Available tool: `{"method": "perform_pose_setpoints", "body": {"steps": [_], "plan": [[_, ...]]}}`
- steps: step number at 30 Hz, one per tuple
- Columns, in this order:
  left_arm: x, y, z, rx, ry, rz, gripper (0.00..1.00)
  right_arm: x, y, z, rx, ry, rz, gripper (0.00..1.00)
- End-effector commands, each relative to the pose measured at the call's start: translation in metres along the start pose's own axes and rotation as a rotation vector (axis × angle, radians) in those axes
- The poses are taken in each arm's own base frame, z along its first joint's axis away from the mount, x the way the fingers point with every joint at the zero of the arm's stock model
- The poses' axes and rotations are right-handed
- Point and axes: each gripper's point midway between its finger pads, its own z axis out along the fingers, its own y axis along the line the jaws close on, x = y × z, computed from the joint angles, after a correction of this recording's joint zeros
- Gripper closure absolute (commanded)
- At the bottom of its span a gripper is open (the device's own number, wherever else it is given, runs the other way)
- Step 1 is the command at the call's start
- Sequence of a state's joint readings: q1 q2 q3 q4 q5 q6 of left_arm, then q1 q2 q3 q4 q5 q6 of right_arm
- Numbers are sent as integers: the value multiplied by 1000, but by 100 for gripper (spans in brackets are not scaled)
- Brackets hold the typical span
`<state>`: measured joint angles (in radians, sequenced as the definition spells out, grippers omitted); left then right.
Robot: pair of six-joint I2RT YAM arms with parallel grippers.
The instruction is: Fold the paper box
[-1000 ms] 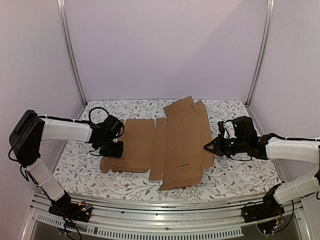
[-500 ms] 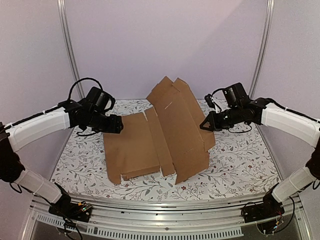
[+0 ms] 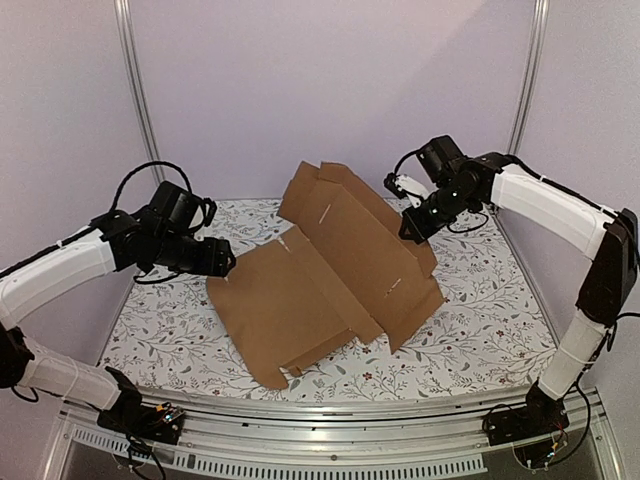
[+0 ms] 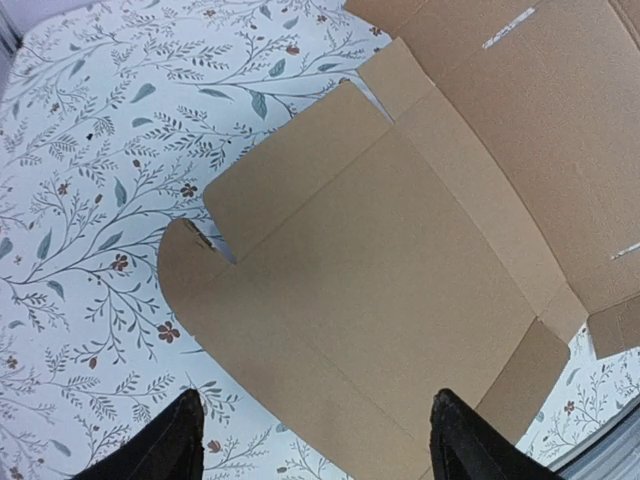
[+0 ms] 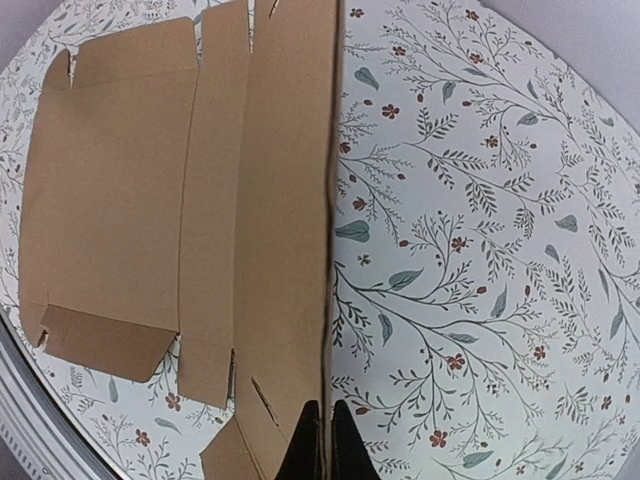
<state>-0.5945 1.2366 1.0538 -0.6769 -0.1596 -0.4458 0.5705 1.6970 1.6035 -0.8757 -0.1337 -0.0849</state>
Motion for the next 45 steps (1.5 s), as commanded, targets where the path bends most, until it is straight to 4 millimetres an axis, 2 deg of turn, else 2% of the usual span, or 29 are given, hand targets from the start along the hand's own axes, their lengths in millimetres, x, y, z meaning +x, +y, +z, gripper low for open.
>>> {"method": "perform_pose_setpoints", "body": {"steps": [1,4,8,13,23,27,34,39,45], "plan": [[19,-4,-6,30,31,15,24,3,-6,18,80,87,-265,100],[20,-3,-11,36,17,14,23,-8,-16,22,153,101,-375,100],[20,-2,-19,47,-5,9,23,-14,-17,36,195,138,-551,100],[22,-2,-24,57,-16,-2,23,-38,-20,42,281,138,-659,100],[22,-4,-22,73,-34,-36,23,-50,-2,71,390,150,-983,100],[12,-12,-26,113,-65,-55,23,-54,11,74,421,92,-1077,100],[-14,-28,-31,177,-130,-78,25,-68,26,64,504,-8,-1145,100],[-36,-41,-37,225,-176,-92,29,-66,34,59,571,-44,-1187,100],[-53,-47,-38,230,-206,-108,38,-62,38,49,629,-76,-1204,100]]}}
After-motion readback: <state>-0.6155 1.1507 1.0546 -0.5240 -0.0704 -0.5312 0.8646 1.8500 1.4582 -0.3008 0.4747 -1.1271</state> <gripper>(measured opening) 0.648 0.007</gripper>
